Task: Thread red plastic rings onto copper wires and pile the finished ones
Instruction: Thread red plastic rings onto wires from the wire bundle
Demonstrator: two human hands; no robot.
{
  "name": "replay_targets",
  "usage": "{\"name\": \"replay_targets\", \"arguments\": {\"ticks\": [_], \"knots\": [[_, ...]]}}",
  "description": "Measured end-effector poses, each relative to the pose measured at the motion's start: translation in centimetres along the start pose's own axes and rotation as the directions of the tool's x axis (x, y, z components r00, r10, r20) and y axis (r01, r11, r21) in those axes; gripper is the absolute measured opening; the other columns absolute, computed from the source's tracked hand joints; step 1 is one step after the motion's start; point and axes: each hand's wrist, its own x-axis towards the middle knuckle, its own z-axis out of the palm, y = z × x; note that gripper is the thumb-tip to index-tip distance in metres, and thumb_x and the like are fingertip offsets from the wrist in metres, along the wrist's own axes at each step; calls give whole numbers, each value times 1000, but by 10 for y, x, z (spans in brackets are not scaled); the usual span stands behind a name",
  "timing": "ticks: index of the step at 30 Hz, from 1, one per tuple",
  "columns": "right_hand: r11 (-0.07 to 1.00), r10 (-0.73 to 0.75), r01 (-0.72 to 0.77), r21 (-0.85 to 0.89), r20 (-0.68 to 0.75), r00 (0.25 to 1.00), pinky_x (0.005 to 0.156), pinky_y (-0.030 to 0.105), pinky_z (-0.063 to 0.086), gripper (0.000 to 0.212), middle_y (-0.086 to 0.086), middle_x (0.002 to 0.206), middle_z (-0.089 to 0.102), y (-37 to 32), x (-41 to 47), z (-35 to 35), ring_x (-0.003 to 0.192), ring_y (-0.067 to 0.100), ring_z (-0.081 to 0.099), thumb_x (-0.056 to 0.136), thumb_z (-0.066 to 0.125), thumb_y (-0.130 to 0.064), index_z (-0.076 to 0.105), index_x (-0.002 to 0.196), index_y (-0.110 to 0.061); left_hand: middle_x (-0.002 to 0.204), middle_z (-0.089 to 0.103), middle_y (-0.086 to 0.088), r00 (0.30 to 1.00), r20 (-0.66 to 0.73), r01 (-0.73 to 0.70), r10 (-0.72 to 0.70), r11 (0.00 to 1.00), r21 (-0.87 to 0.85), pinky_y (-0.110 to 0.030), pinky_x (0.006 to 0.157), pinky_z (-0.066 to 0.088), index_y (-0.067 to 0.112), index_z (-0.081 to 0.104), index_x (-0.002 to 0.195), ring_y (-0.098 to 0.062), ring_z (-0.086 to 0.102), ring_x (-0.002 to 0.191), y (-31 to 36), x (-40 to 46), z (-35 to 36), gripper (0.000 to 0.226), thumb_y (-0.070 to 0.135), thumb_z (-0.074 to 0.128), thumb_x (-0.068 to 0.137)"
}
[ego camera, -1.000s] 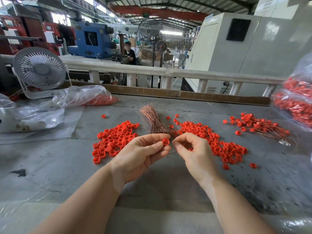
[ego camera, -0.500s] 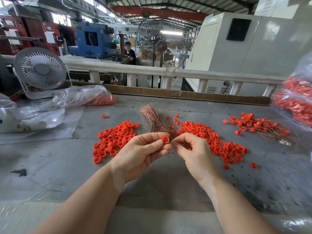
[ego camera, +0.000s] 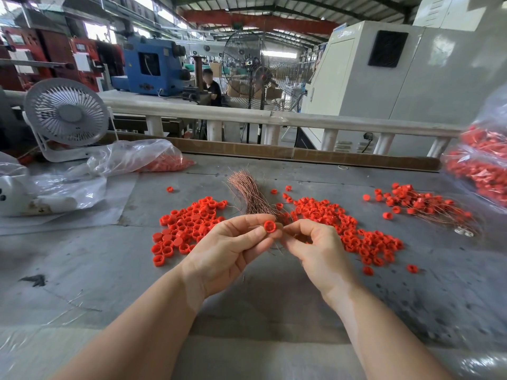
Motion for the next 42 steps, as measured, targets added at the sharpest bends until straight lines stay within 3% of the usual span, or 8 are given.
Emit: {"name": "replay_targets", "arguments": {"ticks": [6, 17, 23, 28, 32, 35, 38, 42], "knots": [[987, 121, -122, 105, 16, 993, 49, 6, 37, 3, -21, 49, 56, 0, 0, -1, 47, -7, 49, 77, 73, -16, 71, 76, -18, 84, 73, -13, 1000, 11, -1, 1, 1000, -5, -16, 62, 55, 7, 77, 76, -14, 71, 76, 0, -1, 0, 21, 1, 58, 68], [996, 87, -87, 2, 21, 996, 59, 6, 40, 15, -9, 69, 65, 2, 0, 1, 59, -6, 53, 77, 73, -11, 72, 70, -24, 75, 72, -10, 1000, 4, 1, -2, 998, 58, -20, 60, 57, 10, 76, 75, -15, 71, 70, -1, 0, -2, 18, 5, 60, 69], [974, 19, -118, -192, -450, 893, 65, 25, 45, 32, -8, 68, 64, 13, 11, -21, 66, 11, 58, 79, 61, 2, 63, 68, -28, 73, 71, -10, 996, -92, -8, 15, 997, 72, -21, 59, 57, 8, 76, 72, -17, 71, 68, -3, 3, -4, 17, 3, 61, 67], [928, 51, -233, -291, -520, 852, 70, 31, 47, 28, -5, 73, 63, 22, 14, -25, 76, 21, 60, 82, 57, 1, 62, 74, -25, 73, 71, -12, 993, -119, -12, 23, 996, 91, -21, 58, 57, 8, 76, 71, -17, 71, 68, -4, 4, -5, 16, 3, 61, 66], [849, 61, -280, -448, -445, 894, 84, 40, 47, 25, 2, 86, 67, 21, 12, -23, 89, 27, 61, 84, 56, -2, 64, 78, -26, 73, 71, -12, 992, -121, -13, 24, 995, 96, -21, 58, 57, 8, 76, 71, -17, 70, 68, -4, 5, -6, 16, 4, 61, 66], [681, 53, -303, -667, -367, 929, 93, 37, 37, 20, 0, 108, 62, 21, 7, -19, 107, 25, 52, 87, 57, -13, 68, 96, -26, 73, 71, -12, 993, -118, -13, 24, 996, 91, -20, 58, 56, 8, 76, 71, -17, 70, 68, -5, 5, -5, 16, 4, 61, 66], [534, 55, -289, -795, -308, 950, 90, 33, 27, 24, -4, 117, 55, 22, 5, -16, 115, 20, 43, 91, 55, -23, 64, 112, -30, 73, 71, -12, 994, -107, -5, 14, 997, 78, -21, 57, 56, 7, 76, 72, -17, 70, 67, -5, 5, -5, 17, 3, 61, 66], [466, 47, -250, -849, -259, 965, 81, 32, 23, 20, -9, 110, 60, 23, 4, -16, 109, 18, 45, 92, 54, -24, 65, 107, -34, 73, 70, -14, 996, -93, 6, -1, 999, 52, -22, 58, 57, 5, 74, 77, -18, 70, 67, -5, 4, -4, 17, 2, 61, 67]]}}
